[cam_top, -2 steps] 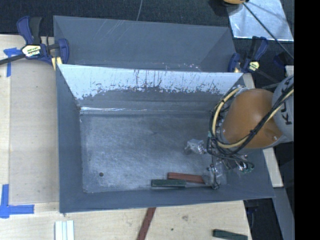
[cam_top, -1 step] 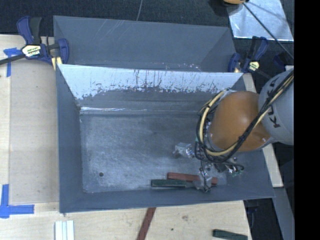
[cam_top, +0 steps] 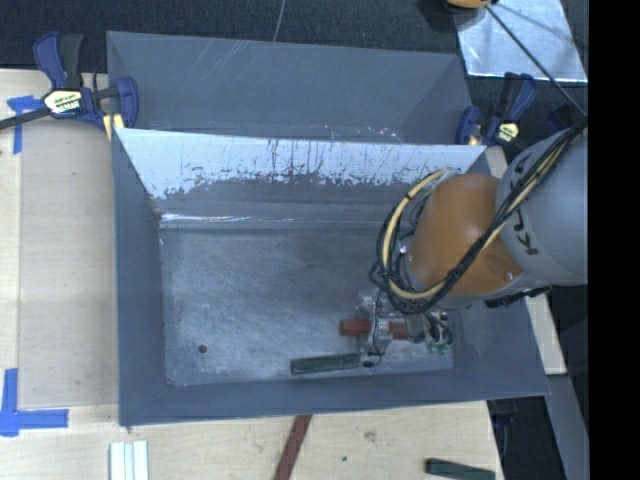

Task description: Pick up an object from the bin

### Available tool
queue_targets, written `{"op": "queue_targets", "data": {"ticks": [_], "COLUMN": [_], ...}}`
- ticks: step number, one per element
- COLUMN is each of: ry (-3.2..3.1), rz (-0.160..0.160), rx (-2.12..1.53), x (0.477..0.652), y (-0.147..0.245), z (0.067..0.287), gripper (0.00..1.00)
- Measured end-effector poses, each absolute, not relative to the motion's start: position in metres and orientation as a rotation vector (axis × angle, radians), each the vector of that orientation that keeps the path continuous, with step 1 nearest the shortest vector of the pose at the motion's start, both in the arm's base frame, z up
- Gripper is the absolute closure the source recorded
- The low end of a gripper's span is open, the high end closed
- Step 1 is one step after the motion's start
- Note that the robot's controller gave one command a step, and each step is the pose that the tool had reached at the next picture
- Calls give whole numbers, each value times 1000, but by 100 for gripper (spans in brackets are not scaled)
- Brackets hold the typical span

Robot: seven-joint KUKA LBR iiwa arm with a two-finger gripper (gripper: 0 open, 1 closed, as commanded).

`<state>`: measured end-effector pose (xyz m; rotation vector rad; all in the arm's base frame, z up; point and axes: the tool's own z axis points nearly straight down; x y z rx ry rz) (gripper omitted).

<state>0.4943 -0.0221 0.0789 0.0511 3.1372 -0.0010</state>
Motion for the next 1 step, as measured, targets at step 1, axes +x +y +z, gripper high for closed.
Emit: {"op": "queue_targets", "data": {"ticks": [1], "ry": [3137], "rz": [-1], "rx": [50], "x": [494], "y": [-22], "z": [79], "gripper": [100]}}
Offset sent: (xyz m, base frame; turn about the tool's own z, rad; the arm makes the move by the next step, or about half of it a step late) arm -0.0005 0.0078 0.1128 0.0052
